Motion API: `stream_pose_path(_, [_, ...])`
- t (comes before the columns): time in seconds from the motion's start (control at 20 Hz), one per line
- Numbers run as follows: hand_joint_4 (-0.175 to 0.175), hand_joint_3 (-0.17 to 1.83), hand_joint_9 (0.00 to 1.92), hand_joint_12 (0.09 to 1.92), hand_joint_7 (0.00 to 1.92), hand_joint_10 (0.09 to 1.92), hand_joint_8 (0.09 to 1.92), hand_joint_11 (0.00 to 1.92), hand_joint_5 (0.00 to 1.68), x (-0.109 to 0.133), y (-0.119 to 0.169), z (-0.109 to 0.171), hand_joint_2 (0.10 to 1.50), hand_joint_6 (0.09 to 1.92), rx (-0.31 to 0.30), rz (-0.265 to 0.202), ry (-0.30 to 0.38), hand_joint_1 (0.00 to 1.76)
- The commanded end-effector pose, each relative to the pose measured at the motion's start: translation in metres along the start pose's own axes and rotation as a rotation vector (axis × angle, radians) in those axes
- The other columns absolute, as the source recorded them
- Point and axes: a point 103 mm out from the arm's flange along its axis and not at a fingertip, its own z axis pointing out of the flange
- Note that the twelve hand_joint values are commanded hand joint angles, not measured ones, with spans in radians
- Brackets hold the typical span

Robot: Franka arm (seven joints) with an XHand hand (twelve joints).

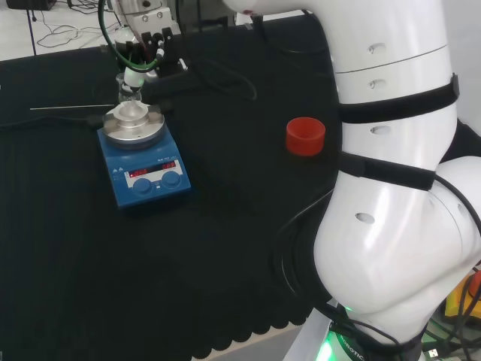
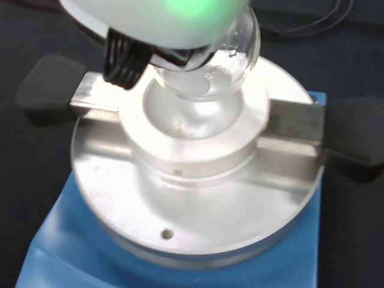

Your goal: Place the round-bottom flask on the heater.

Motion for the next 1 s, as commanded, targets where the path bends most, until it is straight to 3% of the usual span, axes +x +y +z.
stream_pose_path(0.05, [-0.062, 0.94, 0.63, 1.31, 0.37, 0.58, 0.66, 0.43, 1.15, 0.0024, -0.0003, 0.0051, 0.58, 1.03, 0.014, -0.001, -0.005, 1.15])
stream_pose_path(1.0, [-0.062, 0.94, 0.63, 1.31, 0.37, 0.58, 0.66, 0.43, 1.15, 0.0020, 0.0044, 0.0137, 0.58, 1.03, 0.014, -0.004, -0.011, 1.15])
